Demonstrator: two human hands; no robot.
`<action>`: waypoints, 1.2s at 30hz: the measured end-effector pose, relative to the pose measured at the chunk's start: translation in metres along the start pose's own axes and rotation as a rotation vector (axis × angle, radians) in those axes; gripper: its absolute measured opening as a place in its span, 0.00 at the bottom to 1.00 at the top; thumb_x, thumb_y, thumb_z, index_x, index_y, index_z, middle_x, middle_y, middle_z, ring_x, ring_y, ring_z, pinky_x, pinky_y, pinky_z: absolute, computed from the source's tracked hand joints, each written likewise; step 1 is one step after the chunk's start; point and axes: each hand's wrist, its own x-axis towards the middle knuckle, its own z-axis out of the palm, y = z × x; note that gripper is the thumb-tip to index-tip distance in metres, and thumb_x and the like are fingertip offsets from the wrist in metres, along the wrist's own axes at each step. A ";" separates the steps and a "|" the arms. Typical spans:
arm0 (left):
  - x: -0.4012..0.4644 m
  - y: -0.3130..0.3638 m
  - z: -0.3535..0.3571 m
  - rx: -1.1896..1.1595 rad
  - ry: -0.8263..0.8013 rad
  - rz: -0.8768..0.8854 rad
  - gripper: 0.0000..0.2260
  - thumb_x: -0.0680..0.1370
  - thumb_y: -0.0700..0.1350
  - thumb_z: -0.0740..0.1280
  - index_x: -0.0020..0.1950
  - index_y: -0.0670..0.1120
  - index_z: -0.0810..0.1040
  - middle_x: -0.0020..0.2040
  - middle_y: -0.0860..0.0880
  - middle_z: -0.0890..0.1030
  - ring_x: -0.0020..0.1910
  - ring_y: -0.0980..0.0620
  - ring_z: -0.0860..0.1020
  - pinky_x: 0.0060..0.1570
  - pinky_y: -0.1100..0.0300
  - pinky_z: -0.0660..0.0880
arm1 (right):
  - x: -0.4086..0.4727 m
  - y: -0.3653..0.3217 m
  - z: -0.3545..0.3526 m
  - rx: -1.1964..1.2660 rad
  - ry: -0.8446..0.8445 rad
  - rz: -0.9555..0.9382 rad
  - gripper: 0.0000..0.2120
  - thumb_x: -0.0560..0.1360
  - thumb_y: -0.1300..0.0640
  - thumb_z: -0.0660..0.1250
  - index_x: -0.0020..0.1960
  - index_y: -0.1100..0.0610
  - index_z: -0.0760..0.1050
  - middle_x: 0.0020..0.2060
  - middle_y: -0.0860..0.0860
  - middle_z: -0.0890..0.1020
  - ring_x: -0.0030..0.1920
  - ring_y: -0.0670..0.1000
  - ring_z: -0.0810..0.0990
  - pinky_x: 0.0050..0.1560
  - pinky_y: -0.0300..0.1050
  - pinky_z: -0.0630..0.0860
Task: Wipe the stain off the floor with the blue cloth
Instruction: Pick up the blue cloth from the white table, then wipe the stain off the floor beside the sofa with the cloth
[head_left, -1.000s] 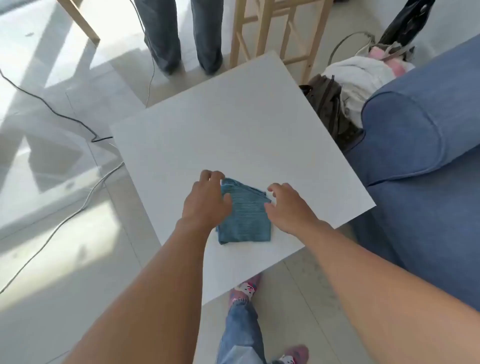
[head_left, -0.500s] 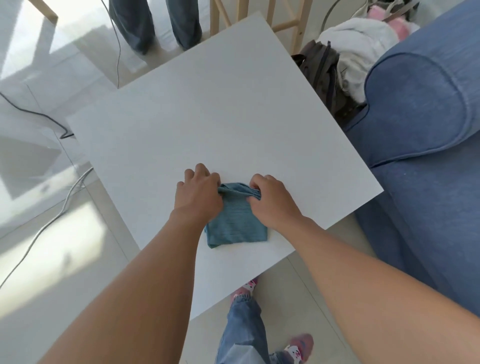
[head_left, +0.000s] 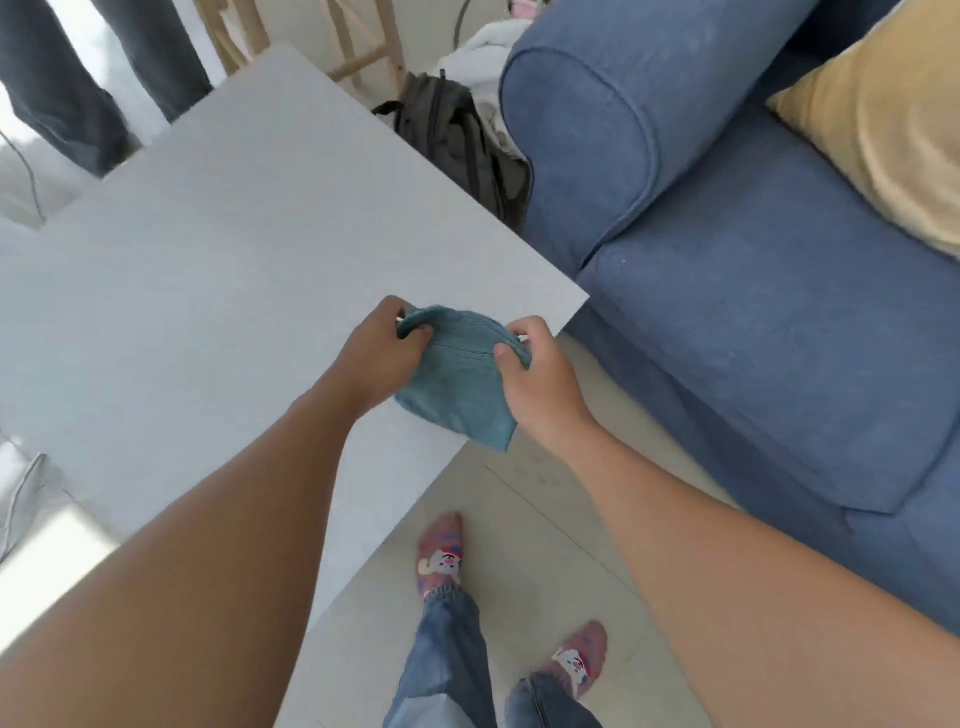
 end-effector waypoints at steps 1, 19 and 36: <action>-0.003 0.010 0.017 0.001 -0.022 0.037 0.05 0.82 0.46 0.61 0.55 0.47 0.73 0.46 0.51 0.78 0.44 0.53 0.74 0.41 0.57 0.70 | -0.006 0.011 -0.016 0.024 0.034 0.015 0.04 0.83 0.55 0.61 0.57 0.52 0.71 0.45 0.45 0.78 0.44 0.43 0.76 0.38 0.33 0.71; -0.074 0.077 0.292 0.285 -0.484 0.337 0.35 0.73 0.32 0.66 0.75 0.62 0.68 0.66 0.53 0.75 0.62 0.51 0.74 0.64 0.54 0.73 | -0.115 0.237 -0.202 0.226 0.209 0.224 0.16 0.74 0.62 0.73 0.55 0.43 0.84 0.61 0.48 0.82 0.62 0.48 0.79 0.67 0.48 0.74; 0.049 -0.170 0.523 0.702 -0.622 0.472 0.36 0.74 0.43 0.69 0.80 0.50 0.60 0.70 0.48 0.65 0.65 0.46 0.73 0.61 0.59 0.72 | -0.040 0.569 -0.094 -0.022 0.154 0.207 0.19 0.76 0.60 0.73 0.65 0.47 0.80 0.53 0.46 0.72 0.51 0.45 0.76 0.43 0.28 0.69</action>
